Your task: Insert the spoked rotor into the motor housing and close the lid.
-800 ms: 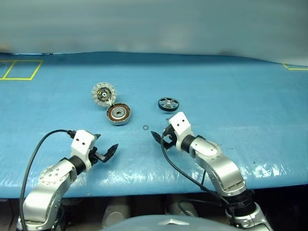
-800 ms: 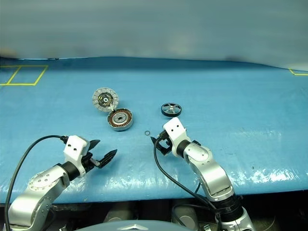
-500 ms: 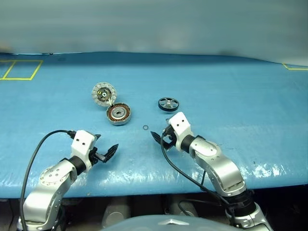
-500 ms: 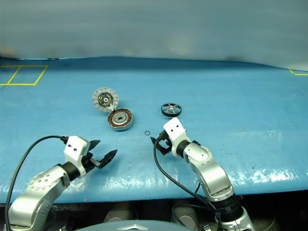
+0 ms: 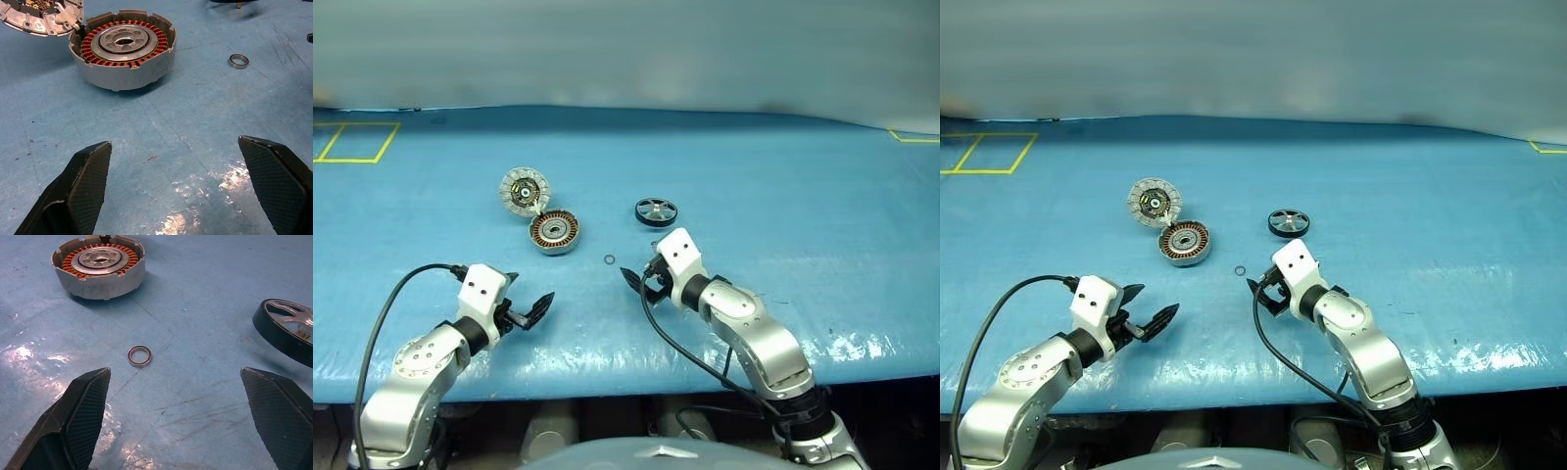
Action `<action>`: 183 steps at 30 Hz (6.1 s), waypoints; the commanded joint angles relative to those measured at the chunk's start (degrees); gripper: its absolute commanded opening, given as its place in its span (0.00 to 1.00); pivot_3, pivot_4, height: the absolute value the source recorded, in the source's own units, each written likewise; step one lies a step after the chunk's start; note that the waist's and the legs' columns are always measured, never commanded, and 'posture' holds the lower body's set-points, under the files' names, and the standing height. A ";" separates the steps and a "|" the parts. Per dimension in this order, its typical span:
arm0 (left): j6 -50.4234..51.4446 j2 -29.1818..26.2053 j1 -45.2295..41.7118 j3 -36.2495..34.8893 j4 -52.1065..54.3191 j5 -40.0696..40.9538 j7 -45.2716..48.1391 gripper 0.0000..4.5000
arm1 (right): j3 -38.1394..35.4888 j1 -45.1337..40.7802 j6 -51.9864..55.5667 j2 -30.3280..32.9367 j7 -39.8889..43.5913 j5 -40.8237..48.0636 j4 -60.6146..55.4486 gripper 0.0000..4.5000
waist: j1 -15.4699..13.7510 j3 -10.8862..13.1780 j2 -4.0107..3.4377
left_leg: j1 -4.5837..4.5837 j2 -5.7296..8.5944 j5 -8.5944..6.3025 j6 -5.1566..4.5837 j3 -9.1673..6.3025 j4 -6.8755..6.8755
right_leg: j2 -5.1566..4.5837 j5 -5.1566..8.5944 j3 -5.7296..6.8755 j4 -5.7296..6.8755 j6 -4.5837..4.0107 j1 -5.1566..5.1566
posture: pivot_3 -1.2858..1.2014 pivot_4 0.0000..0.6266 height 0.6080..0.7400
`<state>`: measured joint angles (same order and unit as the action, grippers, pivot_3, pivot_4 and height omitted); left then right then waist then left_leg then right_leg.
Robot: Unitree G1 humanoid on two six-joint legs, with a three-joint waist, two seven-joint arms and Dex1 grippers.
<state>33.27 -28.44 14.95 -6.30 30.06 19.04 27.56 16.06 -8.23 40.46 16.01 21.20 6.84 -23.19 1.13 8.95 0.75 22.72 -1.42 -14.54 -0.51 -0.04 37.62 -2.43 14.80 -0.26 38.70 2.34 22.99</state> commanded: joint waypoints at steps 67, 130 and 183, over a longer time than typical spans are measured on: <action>-19.54 -8.73 -81.15 44.24 -71.40 -42.82 64.93 1.00 | 0.75 -0.46 -1.75 -2.31 -0.34 0.01 -0.37 1.00 | 0.22 0.10 0.18 | 0.93 0.12 -0.07 -0.13 0.10 0.68 | 0.35 -0.15 -0.14 0.18 0.10 0.75 | 0.52 0.24 1.00; -24.02 -2.30 -79.00 44.03 -72.30 -45.29 59.09 0.44 | -0.56 -0.33 -2.62 -4.06 -2.96 -0.01 0.68 1.00 | 0.47 0.08 0.15 | 0.99 0.15 -0.25 -0.49 0.28 1.59 | 0.38 -0.59 -0.48 0.34 0.53 0.58 | 0.52 0.24 1.00; -16.61 -10.03 -61.44 41.61 -23.44 -37.96 63.53 1.00 | -1.92 2.15 -2.78 -4.09 -3.91 0.04 0.25 1.00 | -0.04 0.09 0.15 | 0.99 0.14 -0.28 -0.56 0.31 1.61 | 0.38 -0.59 -0.52 0.27 0.54 0.54 | 0.52 0.24 1.00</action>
<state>15.60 -38.97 -44.47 38.49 4.15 -20.54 91.45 15.16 -5.83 38.92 11.94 17.36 6.84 -20.86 1.09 9.03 0.90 23.72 -1.28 -14.83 -1.07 0.28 39.22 -2.04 14.22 -0.78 38.97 2.88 23.54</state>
